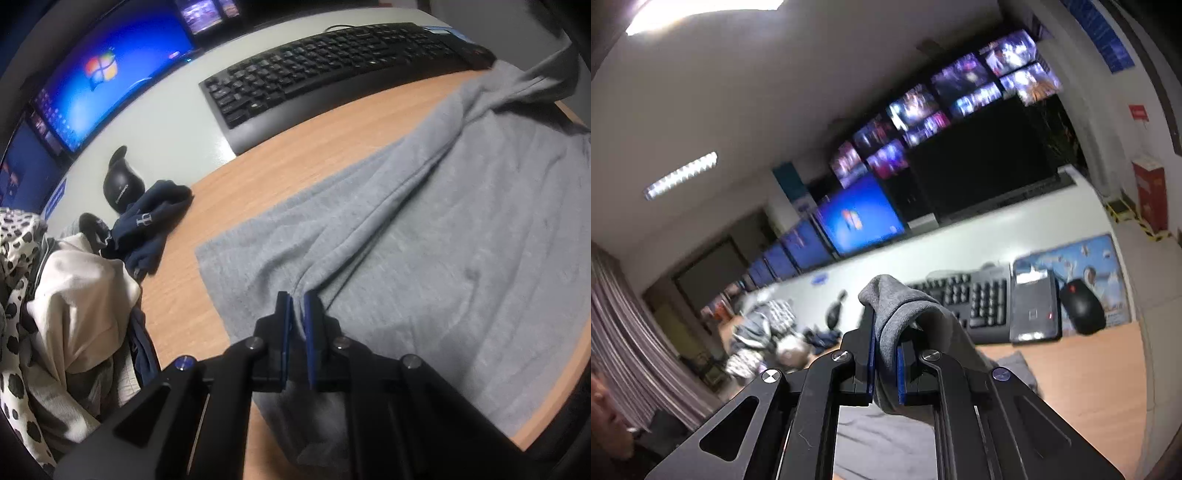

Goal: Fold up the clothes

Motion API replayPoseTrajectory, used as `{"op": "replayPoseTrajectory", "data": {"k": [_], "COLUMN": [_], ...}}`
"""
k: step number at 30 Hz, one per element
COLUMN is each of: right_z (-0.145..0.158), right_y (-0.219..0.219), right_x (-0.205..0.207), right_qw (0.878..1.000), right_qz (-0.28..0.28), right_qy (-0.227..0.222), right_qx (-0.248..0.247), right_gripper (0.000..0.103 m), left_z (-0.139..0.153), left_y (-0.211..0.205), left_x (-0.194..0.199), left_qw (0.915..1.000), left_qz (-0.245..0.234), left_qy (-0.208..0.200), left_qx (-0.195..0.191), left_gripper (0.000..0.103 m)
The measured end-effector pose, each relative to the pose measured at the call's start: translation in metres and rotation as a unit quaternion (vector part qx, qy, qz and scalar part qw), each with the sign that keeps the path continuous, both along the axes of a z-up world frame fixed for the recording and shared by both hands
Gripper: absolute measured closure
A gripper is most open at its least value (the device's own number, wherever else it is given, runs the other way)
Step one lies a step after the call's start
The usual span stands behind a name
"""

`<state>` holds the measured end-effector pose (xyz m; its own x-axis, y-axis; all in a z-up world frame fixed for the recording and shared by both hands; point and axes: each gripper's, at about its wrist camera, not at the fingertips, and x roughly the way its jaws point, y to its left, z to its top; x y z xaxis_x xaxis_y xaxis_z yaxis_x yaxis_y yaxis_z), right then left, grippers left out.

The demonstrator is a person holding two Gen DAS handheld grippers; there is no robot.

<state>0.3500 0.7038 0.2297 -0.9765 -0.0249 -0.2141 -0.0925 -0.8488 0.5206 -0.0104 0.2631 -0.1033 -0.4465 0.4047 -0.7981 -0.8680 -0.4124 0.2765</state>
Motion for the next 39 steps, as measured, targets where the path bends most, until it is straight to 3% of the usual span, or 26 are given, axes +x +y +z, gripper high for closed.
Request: {"op": "replayPoseTrajectory", "data": {"k": [5,9,11,12,14,15,16,20,23,25,28,31,34,36,37,38,39], "right_z": [0.016,0.003,-0.015,-0.024,-0.04,-0.047,-0.05,-0.047,-0.037,-0.029,-0.019,-0.035,-0.083,-0.128,-0.141,-0.148,-0.145], "right_y": [0.007,-0.015,-0.03,-0.037,-0.05,-0.058,-0.064,-0.079,-0.086,-0.094,-0.131,-0.186,-0.23,-0.244,-0.242,-0.238,-0.231], "right_x": [0.062,0.074,0.062,0.056,0.039,0.027,0.017,-0.027,-0.059,-0.082,-0.129,-0.179,-0.222,-0.25,-0.257,-0.263,-0.264], "right_qw": [0.997,0.999,0.998,0.997,0.995,0.993,0.991,0.983,0.975,0.968,0.939,0.888,0.836,0.788,0.776,0.773,0.782], "right_qz": [-0.033,-0.015,-0.008,-0.002,0.022,0.034,0.047,0.087,0.118,0.146,0.236,0.321,0.333,0.325,0.316,0.308,0.302], "right_qy": [0.066,0.017,-0.033,-0.056,-0.084,-0.098,-0.104,-0.116,-0.115,-0.115,-0.11,-0.137,-0.224,-0.311,-0.339,-0.352,-0.35], "right_qx": [-0.003,0.028,0.045,0.053,0.057,0.062,0.071,0.111,0.146,0.17,0.226,0.299,0.374,0.42,0.427,0.428,0.418], "right_gripper": [0.094,0.094,0.094,0.094,0.094,0.094,0.094,0.094,0.094,0.094,0.094,0.094,0.093,0.093,0.093,0.093,0.093], "left_z": [0.005,0.004,0.001,0.0,0.009,0.015,0.02,0.061,0.084,0.087,0.082,0.07,0.055,0.048,0.046,0.046,0.046], "left_y": [-0.002,-0.008,-0.008,-0.009,-0.013,-0.016,-0.019,-0.051,-0.082,-0.086,-0.078,-0.061,-0.043,-0.034,-0.031,-0.029,-0.026], "left_x": [-0.002,0.009,0.017,0.017,0.013,0.011,0.009,0.002,0.005,0.009,0.024,0.036,0.042,0.045,0.045,0.045,0.046], "left_qw": [0.9999,0.9998,0.9995,0.9998,0.9999,0.9995,0.9987,0.9895,0.9726,0.9638,0.9613,0.9628,0.9652,0.9653,0.9651,0.9647,0.964], "left_qz": [0.013,-0.003,-0.013,-0.013,0.007,0.021,0.035,0.079,0.103,0.102,0.095,0.081,0.077,0.079,0.087,0.088,0.082], "left_qy": [0.004,0.019,0.024,0.01,0.01,0.015,0.02,0.006,-0.028,-0.059,-0.066,-0.08,-0.087,-0.09,-0.086,-0.087,-0.091], "left_qx": [0.006,-0.003,-0.017,-0.015,0.006,0.018,0.029,0.121,0.206,0.239,0.25,0.245,0.234,0.232,0.231,0.233,0.236], "left_gripper": [0.093,0.093,0.093,0.089,0.064,0.032,0.013,0.011,0.006,0.005,0.005,0.005,0.005,0.005,0.006,0.006,0.006]}}
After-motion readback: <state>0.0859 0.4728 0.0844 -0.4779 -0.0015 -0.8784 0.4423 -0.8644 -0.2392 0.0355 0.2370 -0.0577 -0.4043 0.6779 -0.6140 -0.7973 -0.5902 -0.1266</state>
